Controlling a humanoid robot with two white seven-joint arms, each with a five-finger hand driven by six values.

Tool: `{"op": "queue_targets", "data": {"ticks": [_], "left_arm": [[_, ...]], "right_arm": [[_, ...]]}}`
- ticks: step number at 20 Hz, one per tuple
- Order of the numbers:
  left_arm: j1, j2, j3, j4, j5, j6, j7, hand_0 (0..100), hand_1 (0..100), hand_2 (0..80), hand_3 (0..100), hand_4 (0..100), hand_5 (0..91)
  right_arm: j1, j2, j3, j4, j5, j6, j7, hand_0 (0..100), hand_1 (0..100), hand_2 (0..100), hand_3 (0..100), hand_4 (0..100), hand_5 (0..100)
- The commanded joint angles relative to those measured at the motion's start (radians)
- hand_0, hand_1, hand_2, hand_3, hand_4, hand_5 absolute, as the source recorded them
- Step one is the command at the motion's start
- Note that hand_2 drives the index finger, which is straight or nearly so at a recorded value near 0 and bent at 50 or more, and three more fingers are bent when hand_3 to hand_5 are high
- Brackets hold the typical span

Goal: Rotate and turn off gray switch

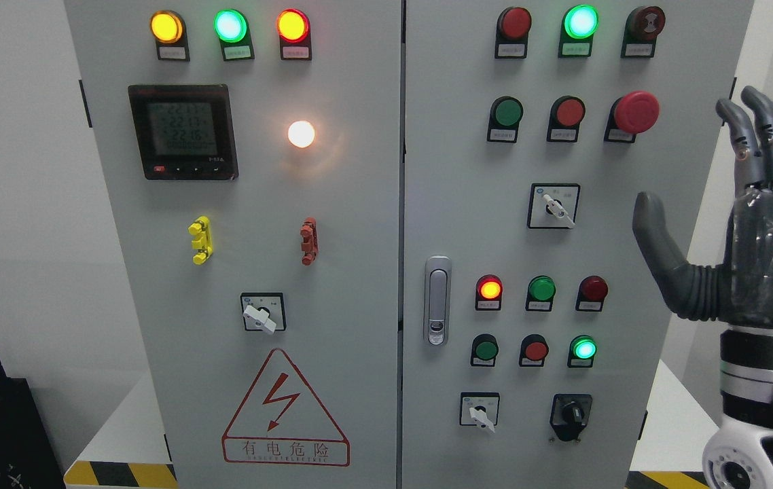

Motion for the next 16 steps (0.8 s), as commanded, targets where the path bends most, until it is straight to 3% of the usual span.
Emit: {"op": "queue_targets", "data": {"ticks": [1, 10, 11, 12, 13, 15, 16], "left_arm": [[-0.009, 0.0, 0.008, -0.025, 0.02, -0.001, 0.0, 12, 39, 0.0, 0, 0, 0.0], [-0.009, 0.0, 0.008, -0.025, 0.02, -0.001, 0.0, 12, 39, 0.0, 0, 0, 0.0], [-0.009, 0.001, 0.008, -0.025, 0.02, -0.001, 0.002, 12, 39, 0.0, 0, 0, 0.0], [-0.009, 0.0, 0.008, -0.025, 0.02, -0.001, 0.0, 12, 39, 0.0, 0, 0, 0.0], [-0.009, 0.0, 0.008, -0.025, 0.02, 0.001, 0.0, 12, 39, 0.0, 0, 0, 0.0], [-0.009, 0.0, 0.008, -0.025, 0.02, -0.001, 0.0, 12, 39, 0.0, 0, 0, 0.0], [-0.009, 0.001, 0.008, -0.025, 0.02, -0.001, 0.0, 12, 39, 0.0, 0, 0, 0.0]], "right_arm": [[0.0, 0.024, 0.0, 0.0, -0.001, 0.001, 0.0, 38, 16, 0, 0, 0, 0], [-0.006, 0.035, 0.003, -0.01, -0.001, 0.001, -0.008, 38, 16, 0, 0, 0, 0], [-0.006, 0.035, 0.003, -0.01, -0.001, 0.001, -0.017, 38, 16, 0, 6, 5, 4], [-0.006, 0.035, 0.003, -0.01, -0.001, 0.001, -0.023, 38, 16, 0, 15, 16, 14], [-0.006, 0.036, 0.003, -0.01, -0.001, 0.001, -0.023, 38, 16, 0, 19, 19, 17], [-0.003, 0.038, 0.003, -0.01, -0.001, 0.001, -0.023, 39, 19, 0, 38, 31, 32], [-0.003, 0.043, 0.005, -0.01, -0.001, 0.001, -0.023, 39, 20, 1, 40, 33, 36]]}}
